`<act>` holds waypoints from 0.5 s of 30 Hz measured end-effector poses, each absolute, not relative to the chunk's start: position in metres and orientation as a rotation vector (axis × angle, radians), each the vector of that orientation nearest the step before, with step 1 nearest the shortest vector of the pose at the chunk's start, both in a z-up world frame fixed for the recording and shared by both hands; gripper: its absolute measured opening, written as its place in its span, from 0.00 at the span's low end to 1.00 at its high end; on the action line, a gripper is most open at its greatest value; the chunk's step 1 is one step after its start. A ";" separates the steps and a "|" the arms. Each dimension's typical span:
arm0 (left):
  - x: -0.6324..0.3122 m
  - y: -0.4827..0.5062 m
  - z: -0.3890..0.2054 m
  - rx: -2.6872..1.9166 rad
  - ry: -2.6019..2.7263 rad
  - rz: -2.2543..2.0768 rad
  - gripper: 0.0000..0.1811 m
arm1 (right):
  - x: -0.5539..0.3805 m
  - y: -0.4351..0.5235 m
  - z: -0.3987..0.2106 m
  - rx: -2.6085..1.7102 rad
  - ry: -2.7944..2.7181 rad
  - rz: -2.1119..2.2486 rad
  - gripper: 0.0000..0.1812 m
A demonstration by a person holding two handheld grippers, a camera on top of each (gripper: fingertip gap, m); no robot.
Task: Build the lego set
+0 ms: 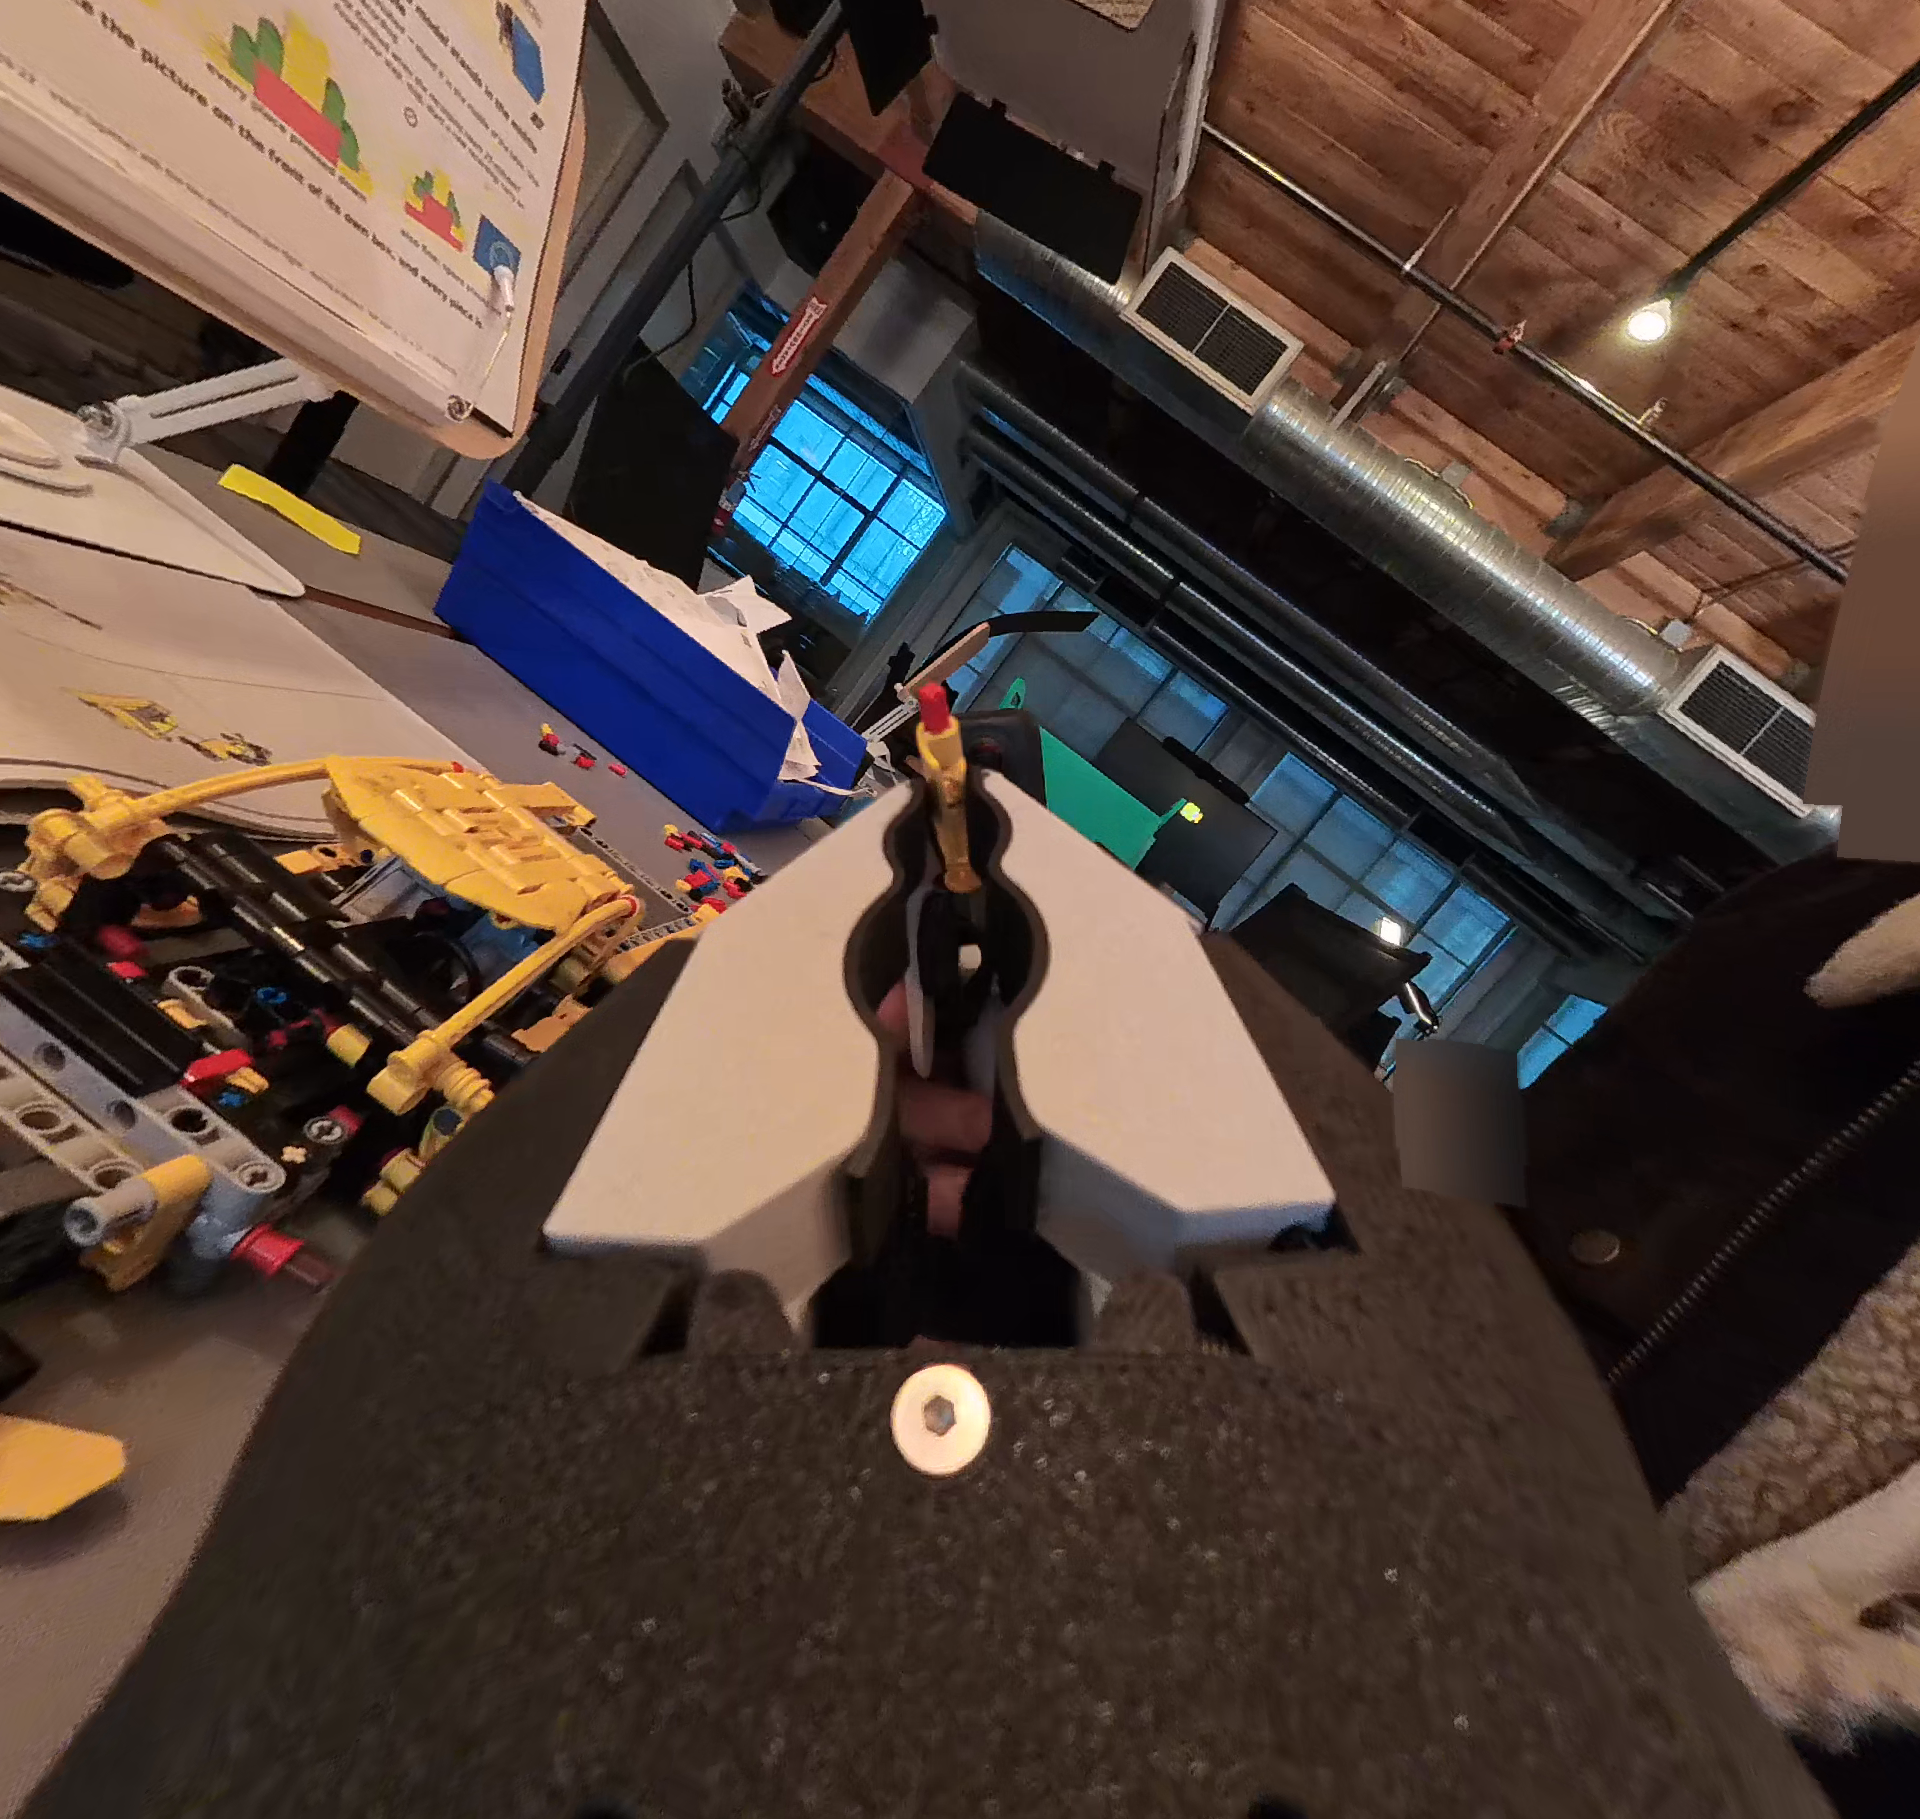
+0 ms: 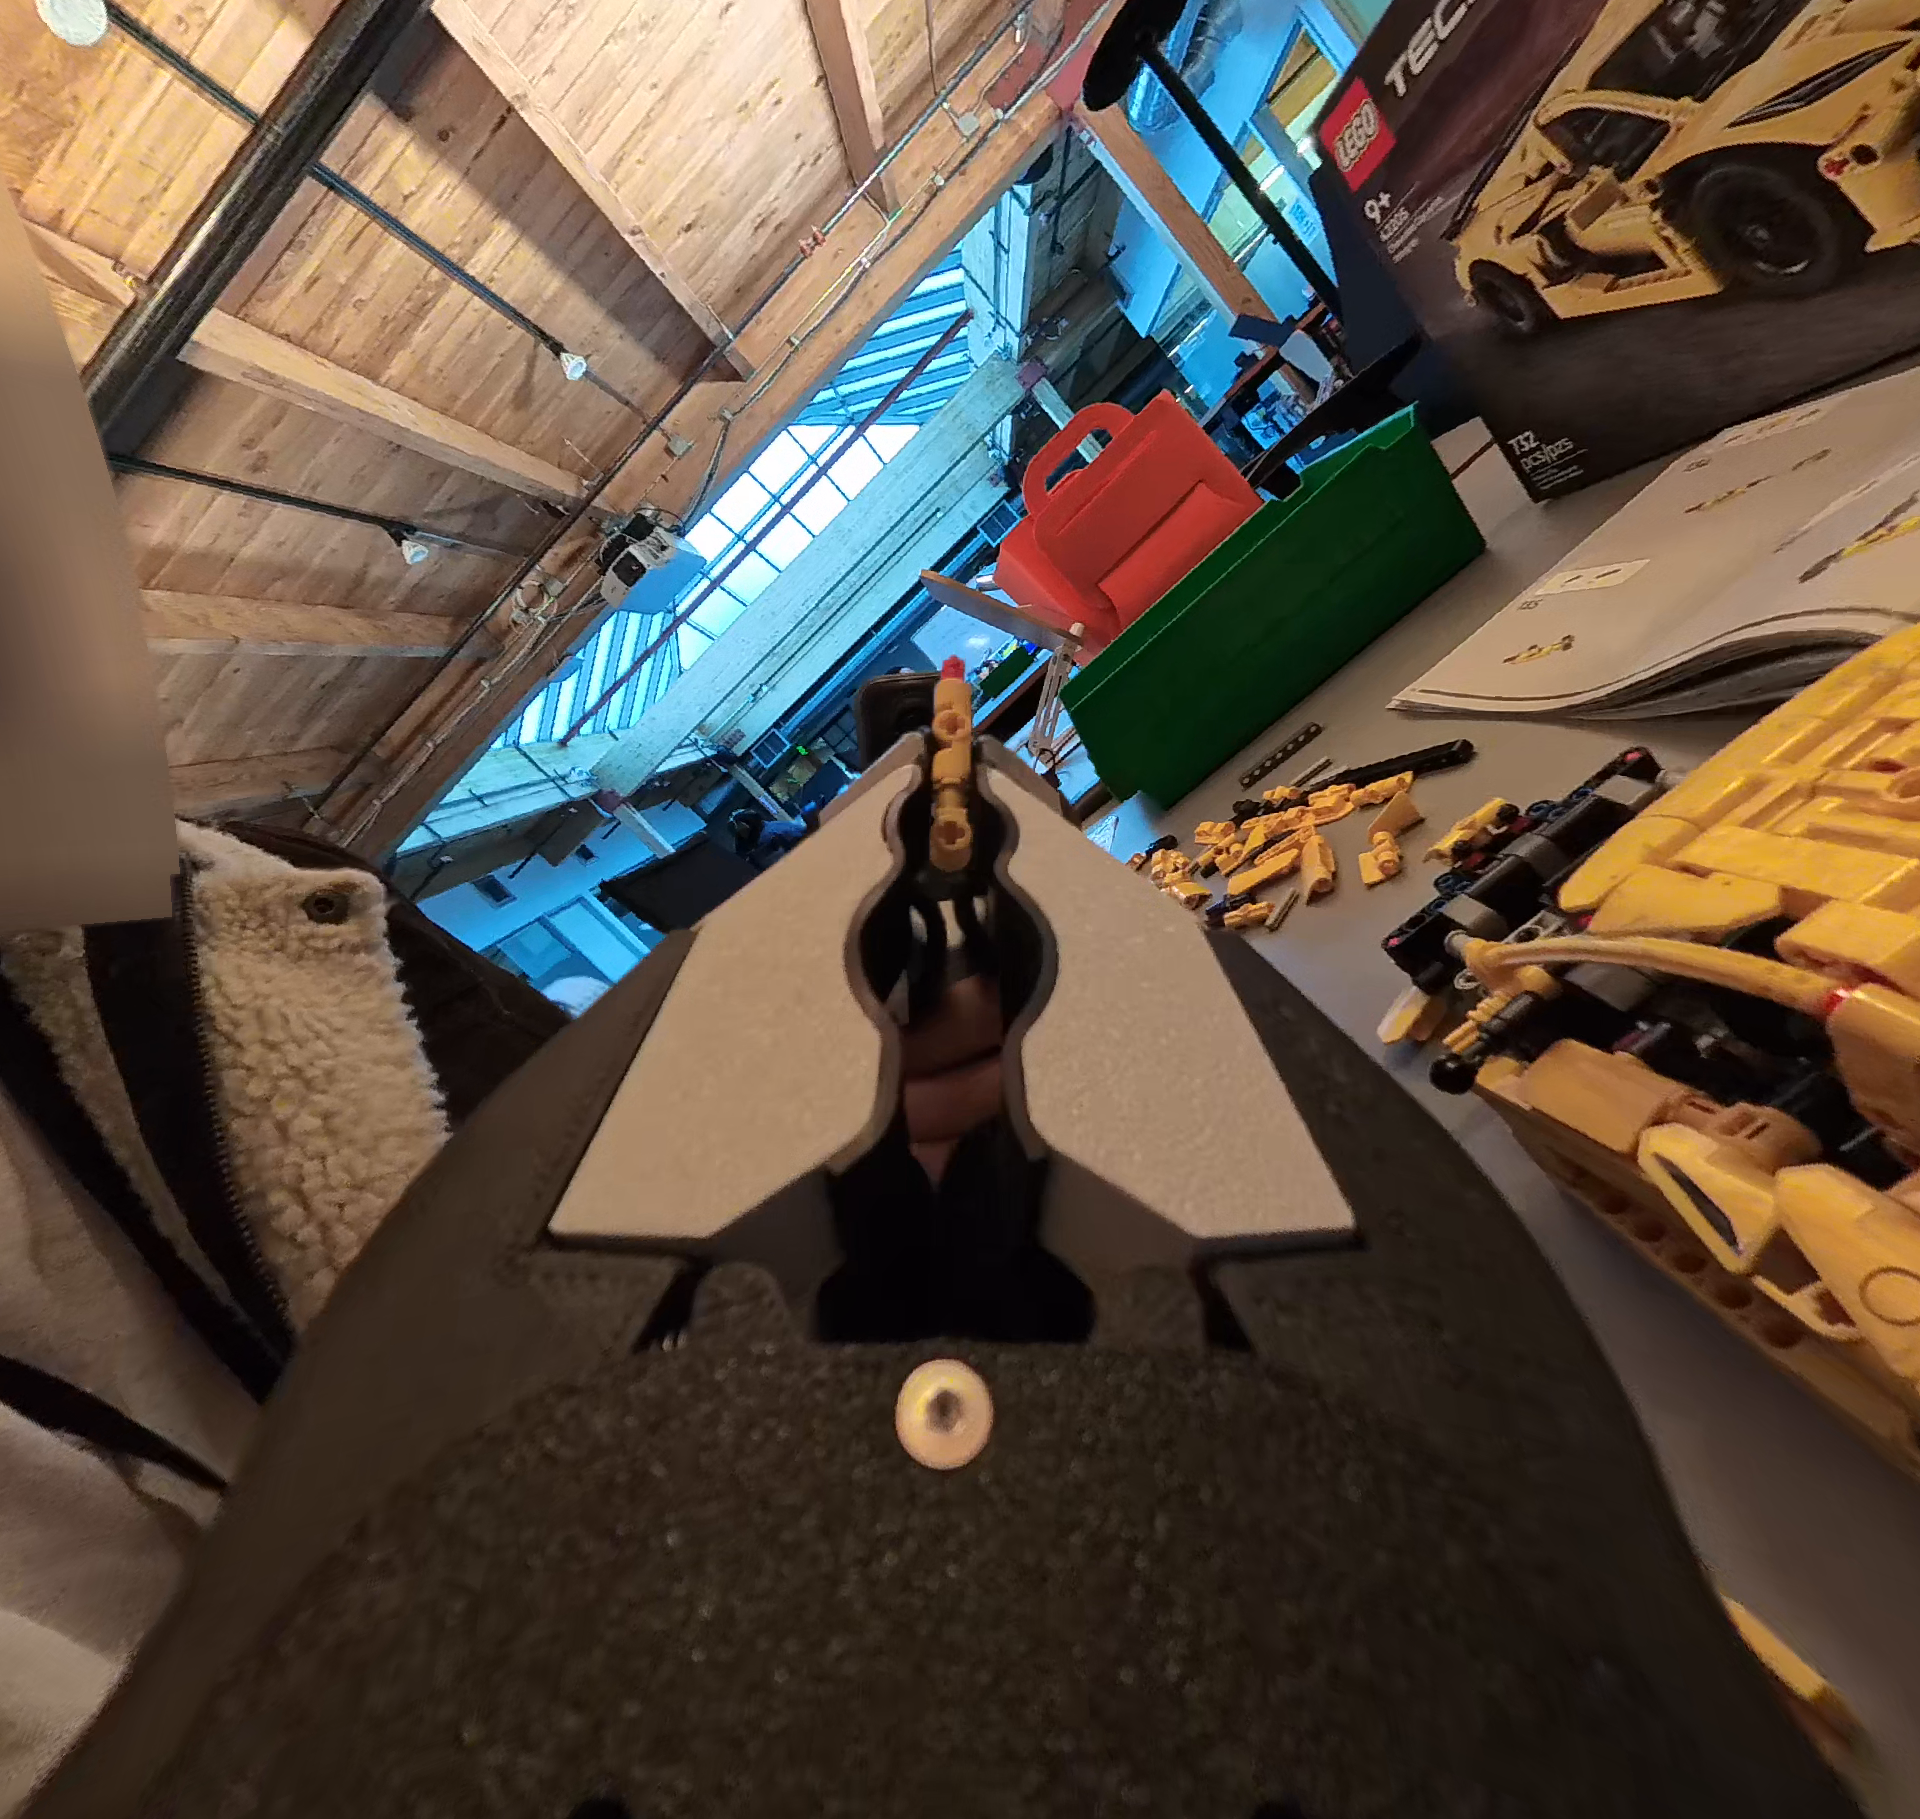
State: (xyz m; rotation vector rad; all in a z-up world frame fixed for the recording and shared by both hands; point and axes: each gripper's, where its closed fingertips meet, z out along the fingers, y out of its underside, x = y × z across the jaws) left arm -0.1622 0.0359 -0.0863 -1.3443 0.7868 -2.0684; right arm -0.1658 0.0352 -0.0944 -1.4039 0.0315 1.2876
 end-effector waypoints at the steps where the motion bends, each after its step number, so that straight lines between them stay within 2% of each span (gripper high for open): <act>1: -0.164 0.036 -0.085 -1.335 0.801 -2.064 0.04 | -0.165 0.034 -0.093 -1.413 0.014 1.265 0.04; 9: -0.197 0.106 -0.119 -1.504 0.995 -1.545 0.03 | -0.112 0.014 -0.116 -1.776 -0.272 0.761 0.12; 15: -0.196 0.112 -0.132 -1.573 1.001 -1.538 0.03 | -0.100 -0.064 -0.209 -2.359 -0.639 0.532 0.11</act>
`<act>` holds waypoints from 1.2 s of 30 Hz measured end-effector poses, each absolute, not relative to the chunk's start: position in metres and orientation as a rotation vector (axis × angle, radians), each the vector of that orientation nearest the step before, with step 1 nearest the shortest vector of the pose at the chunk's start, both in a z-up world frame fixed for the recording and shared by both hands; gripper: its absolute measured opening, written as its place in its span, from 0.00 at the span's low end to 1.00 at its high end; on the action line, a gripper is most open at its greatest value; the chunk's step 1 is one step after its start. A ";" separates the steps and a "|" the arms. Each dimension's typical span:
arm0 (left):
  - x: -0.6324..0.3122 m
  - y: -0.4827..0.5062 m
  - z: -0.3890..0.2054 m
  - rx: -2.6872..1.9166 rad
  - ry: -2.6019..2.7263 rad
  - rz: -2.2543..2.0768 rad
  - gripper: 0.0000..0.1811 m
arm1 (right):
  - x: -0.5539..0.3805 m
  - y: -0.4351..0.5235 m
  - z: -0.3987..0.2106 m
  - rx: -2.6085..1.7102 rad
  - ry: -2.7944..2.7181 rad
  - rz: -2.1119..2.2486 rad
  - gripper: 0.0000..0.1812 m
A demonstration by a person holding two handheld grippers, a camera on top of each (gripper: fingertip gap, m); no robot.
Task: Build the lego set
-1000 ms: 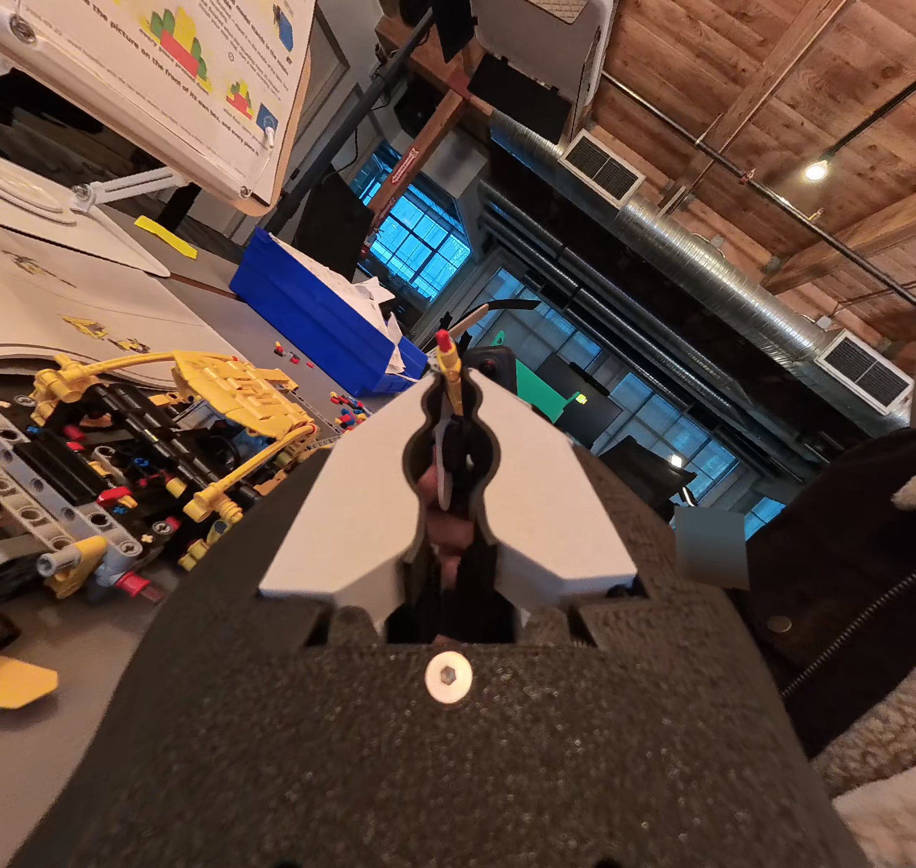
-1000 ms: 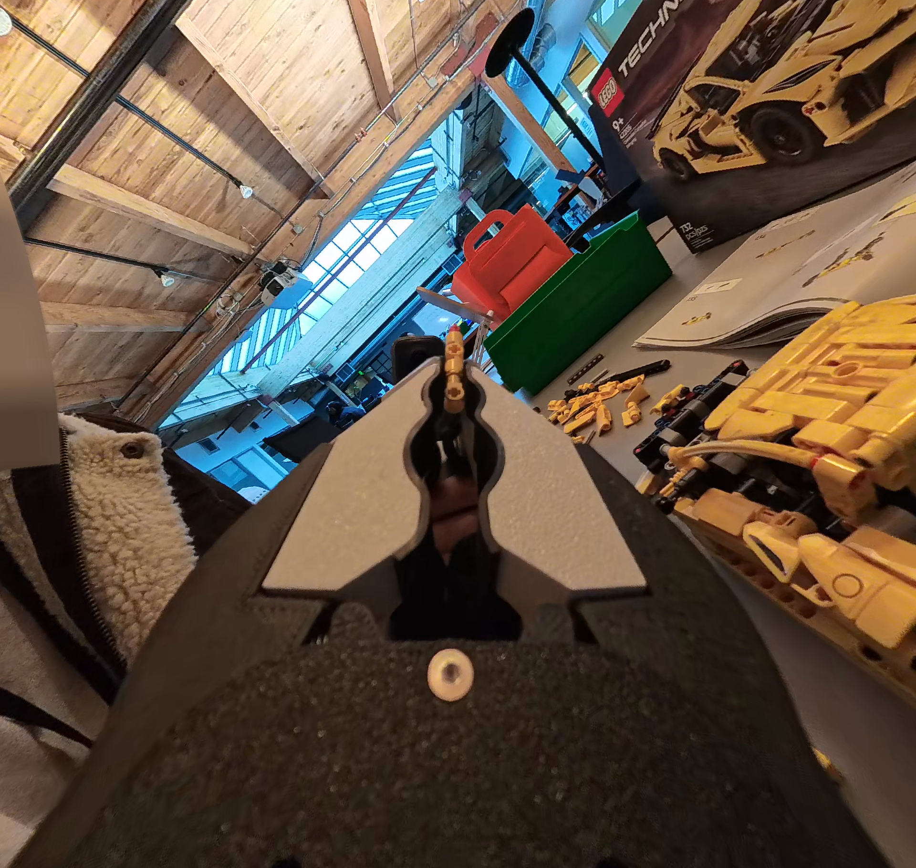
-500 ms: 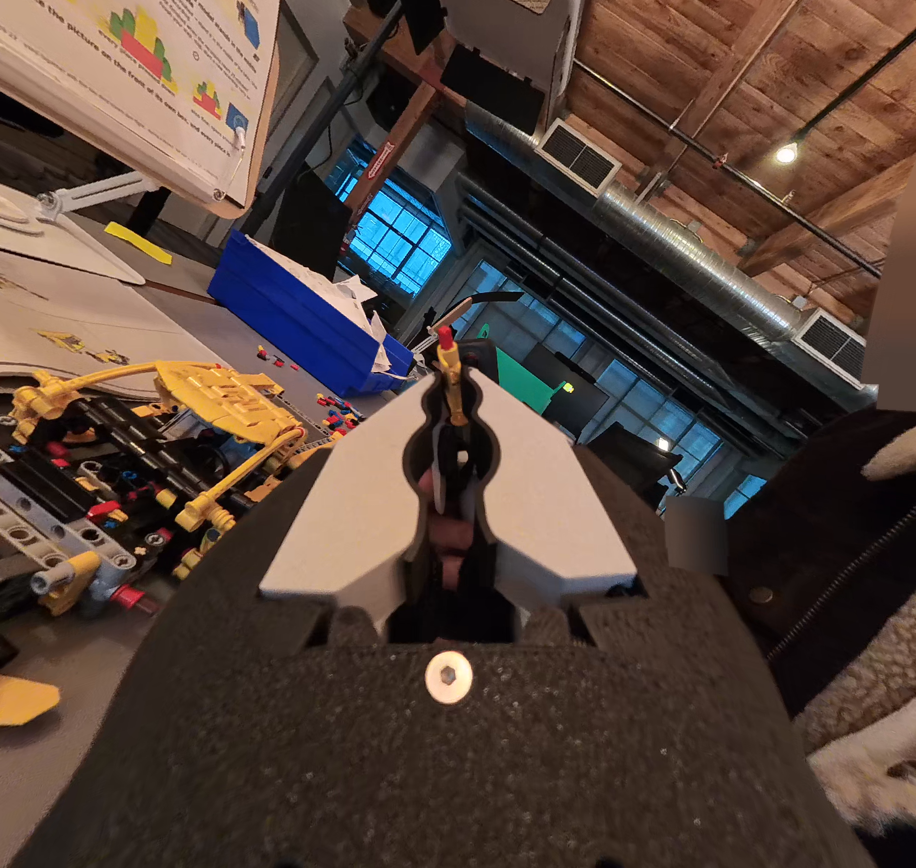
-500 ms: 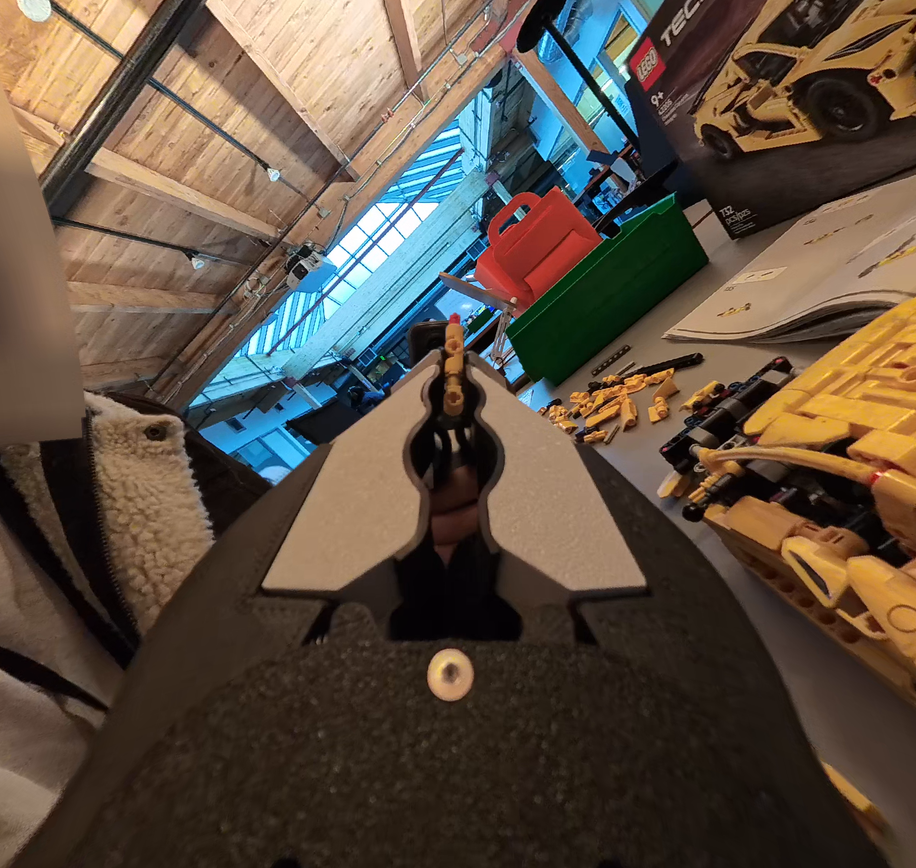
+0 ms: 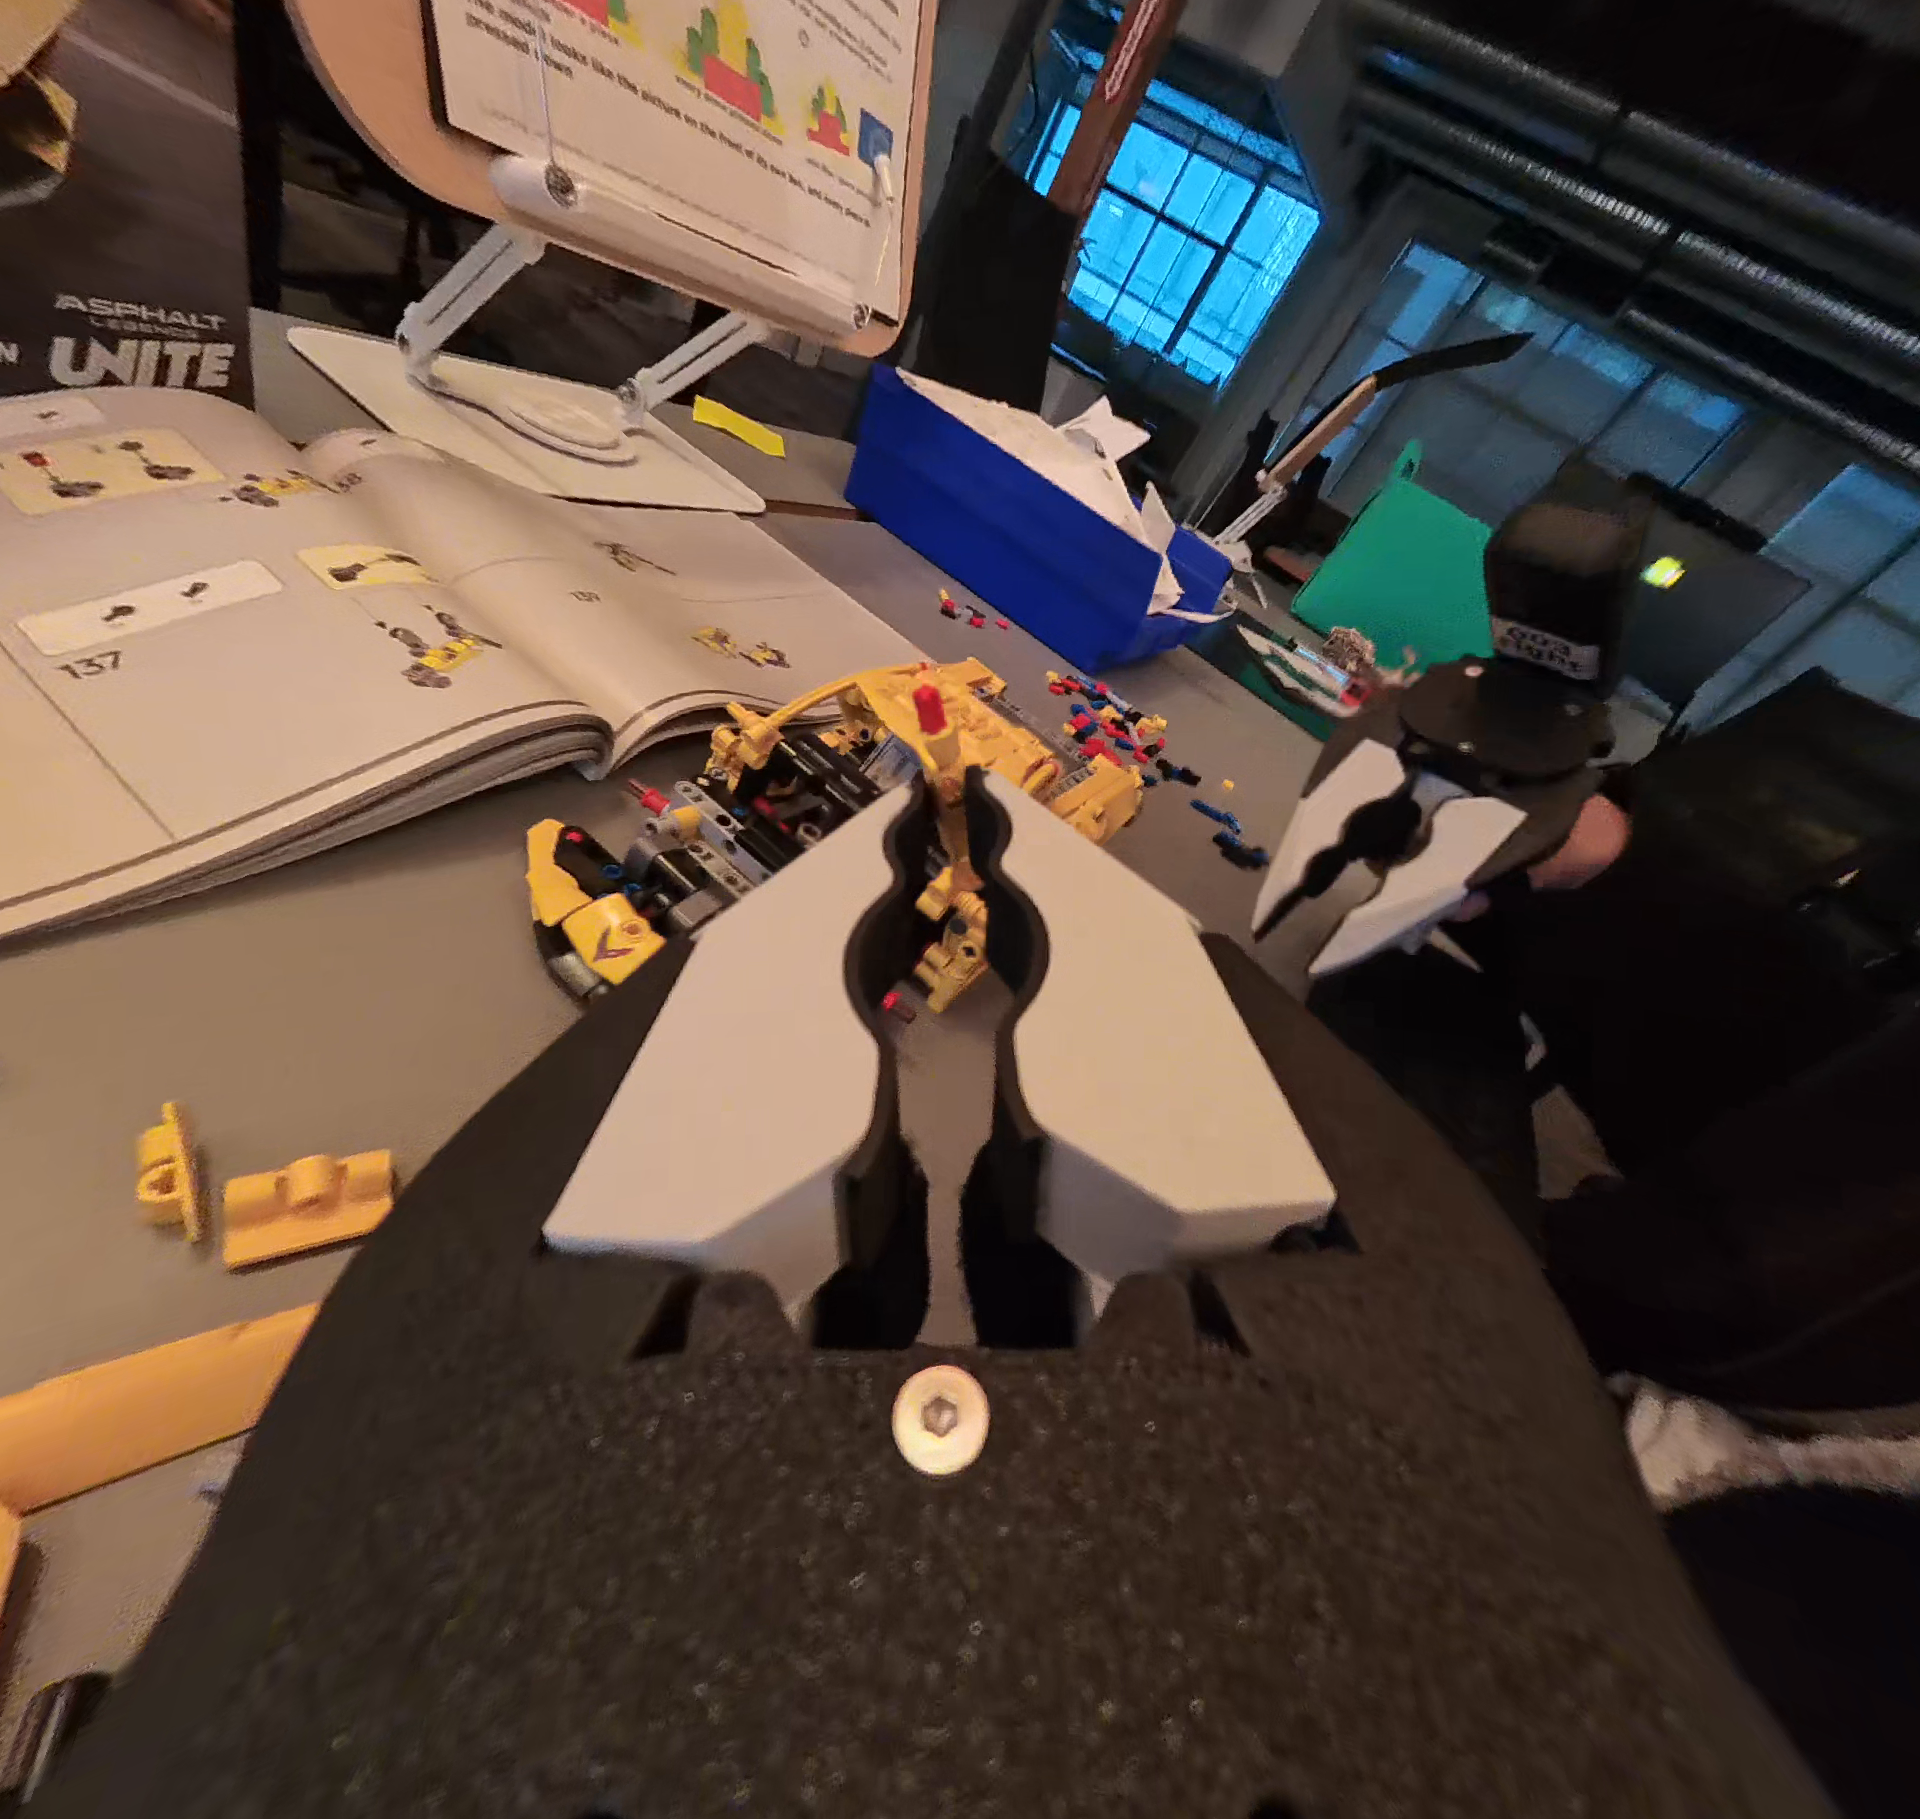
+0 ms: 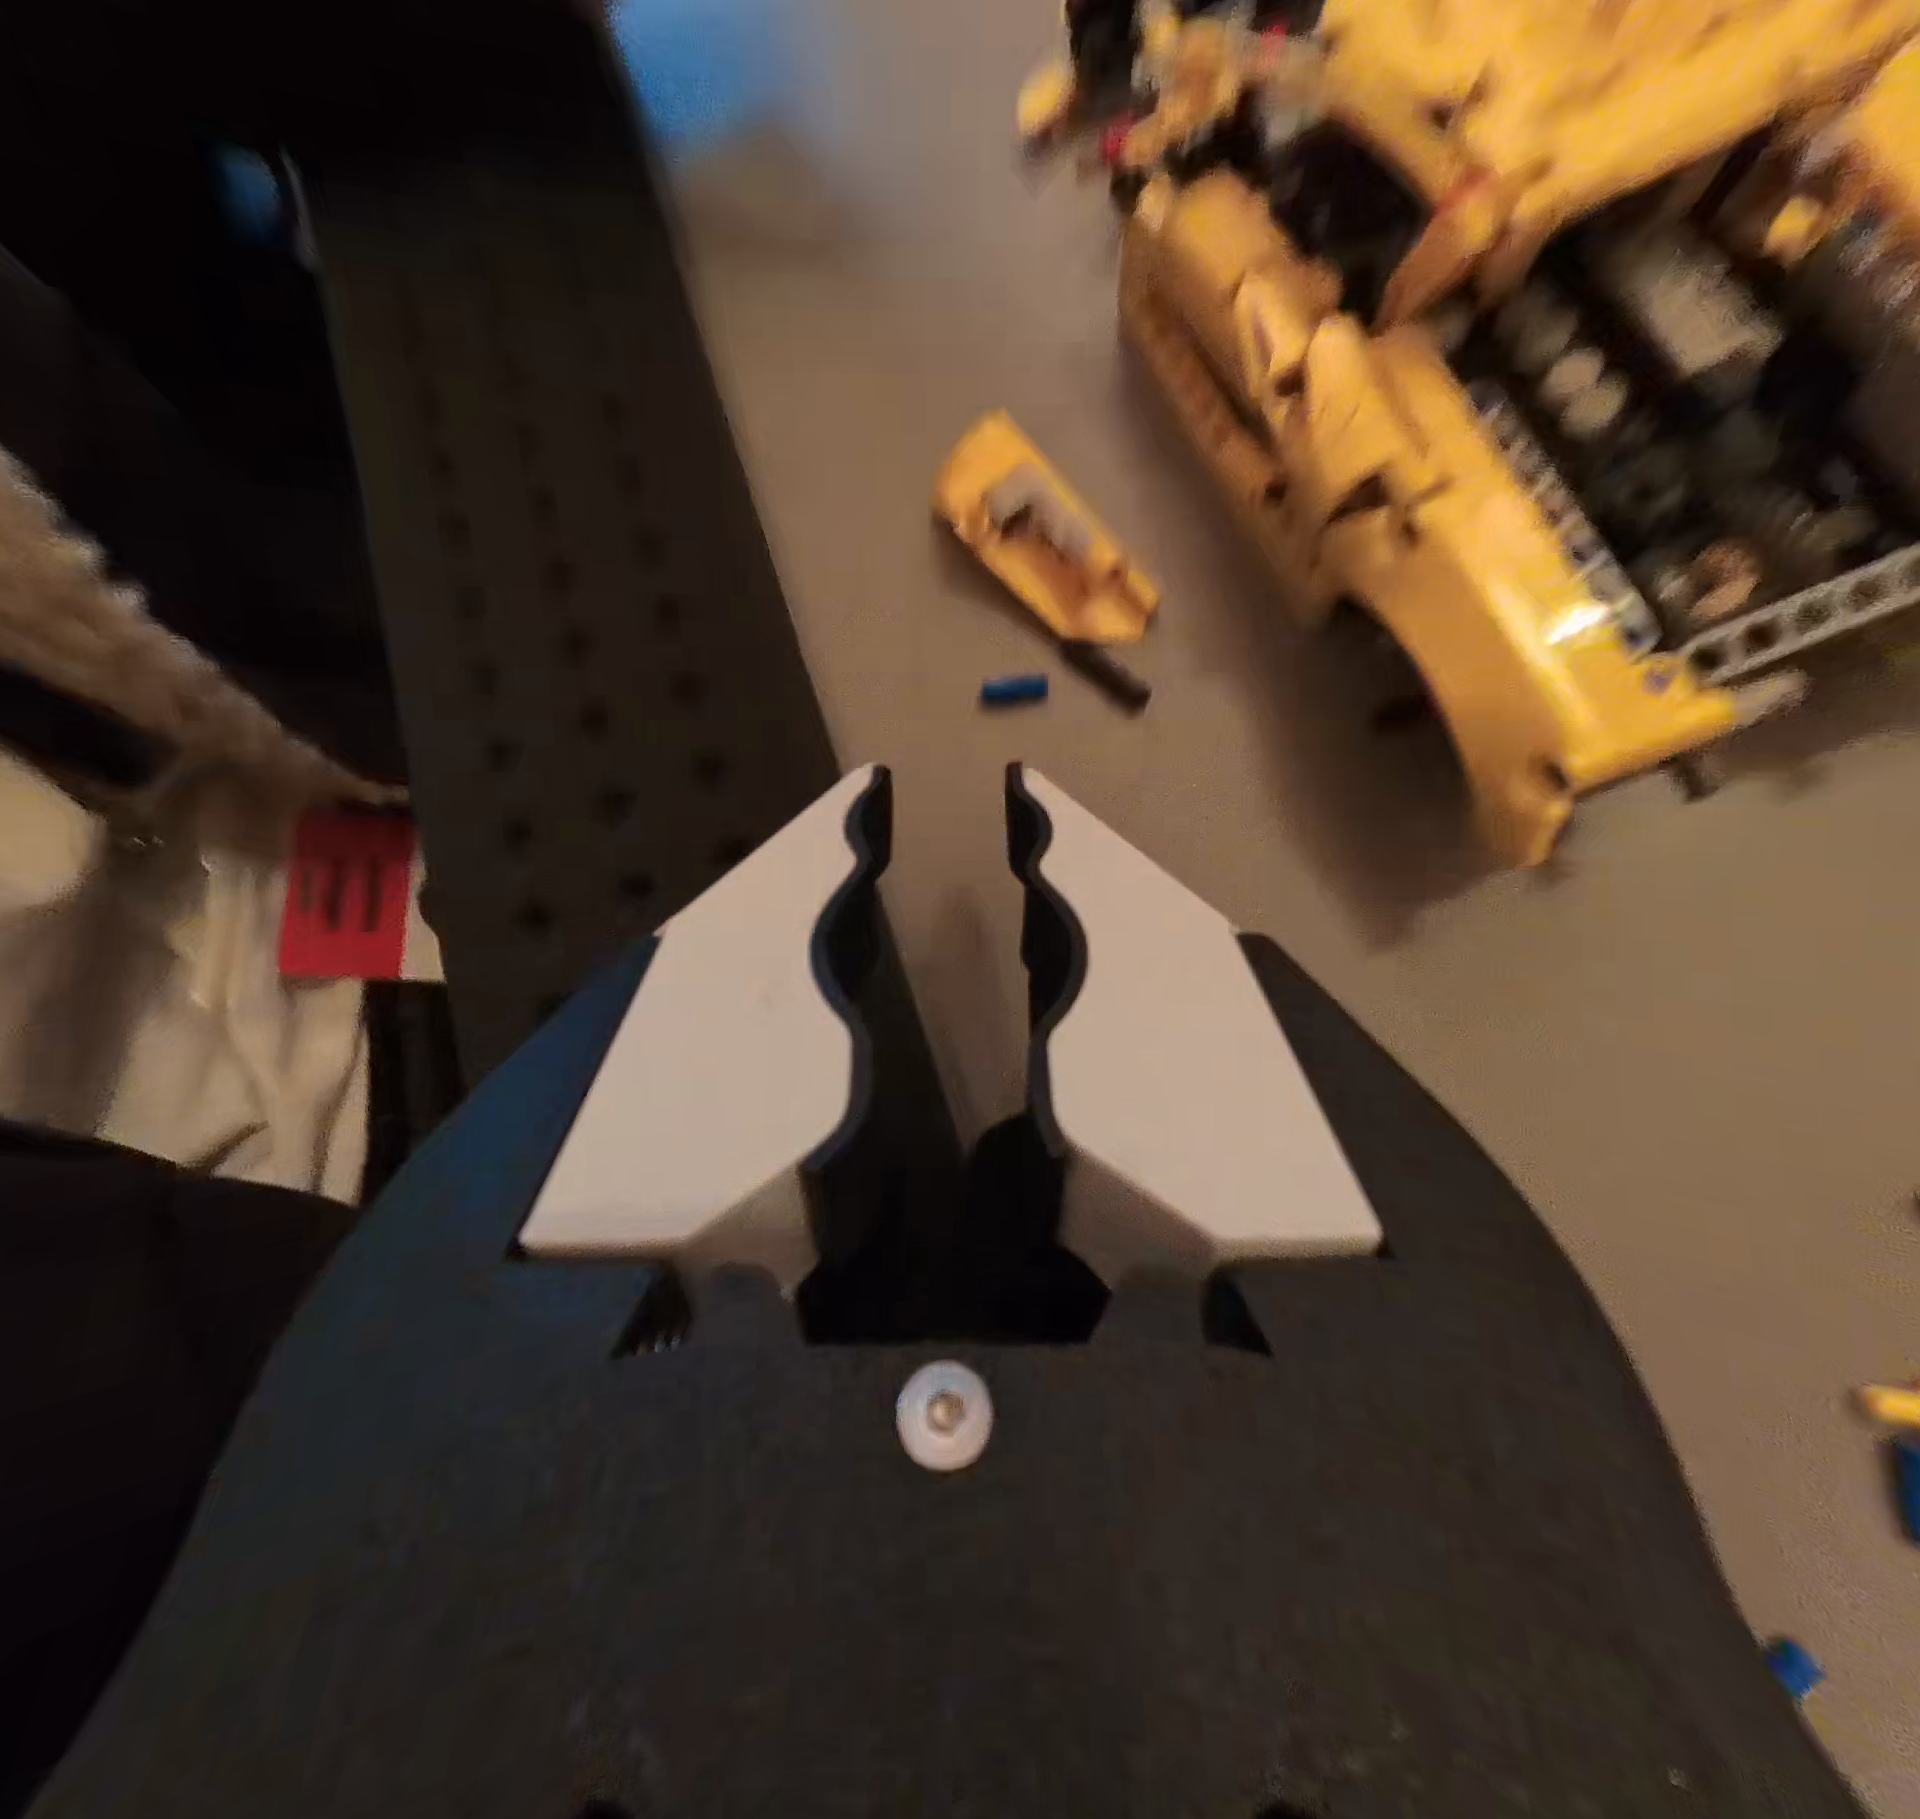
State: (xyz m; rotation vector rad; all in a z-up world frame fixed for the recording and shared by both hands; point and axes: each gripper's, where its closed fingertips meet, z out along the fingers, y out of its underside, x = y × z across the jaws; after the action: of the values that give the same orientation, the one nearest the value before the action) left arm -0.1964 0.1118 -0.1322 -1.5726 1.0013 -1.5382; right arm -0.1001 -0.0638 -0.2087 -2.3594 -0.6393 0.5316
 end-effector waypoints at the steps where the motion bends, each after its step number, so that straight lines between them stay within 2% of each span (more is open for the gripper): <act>1: -0.195 0.110 -0.134 -1.568 1.024 -1.510 0.03 | -0.101 -0.068 -0.216 -2.378 -0.635 0.521 0.12; 16: -0.190 0.101 -0.135 -1.551 1.070 -1.507 0.03 | -0.121 -0.034 -0.244 -2.386 -0.614 0.424 0.15; 22: -0.191 0.099 -0.134 -1.549 1.063 -1.530 0.04 | -0.122 -0.029 -0.246 -2.362 -0.665 0.369 0.09; 29: -0.191 0.098 -0.132 -1.541 1.063 -1.554 0.03 | -0.119 -0.041 -0.240 -2.324 -0.741 0.363 0.10; 36: -0.190 0.093 -0.133 -1.537 1.086 -1.562 0.04 | -0.119 -0.047 -0.239 -2.179 -1.048 0.434 0.11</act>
State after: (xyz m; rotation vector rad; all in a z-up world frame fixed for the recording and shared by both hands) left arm -0.1896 0.0932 -0.1334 -1.5374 1.0864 -1.5621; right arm -0.1186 -0.0474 -0.2390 -2.1787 -1.0484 0.4340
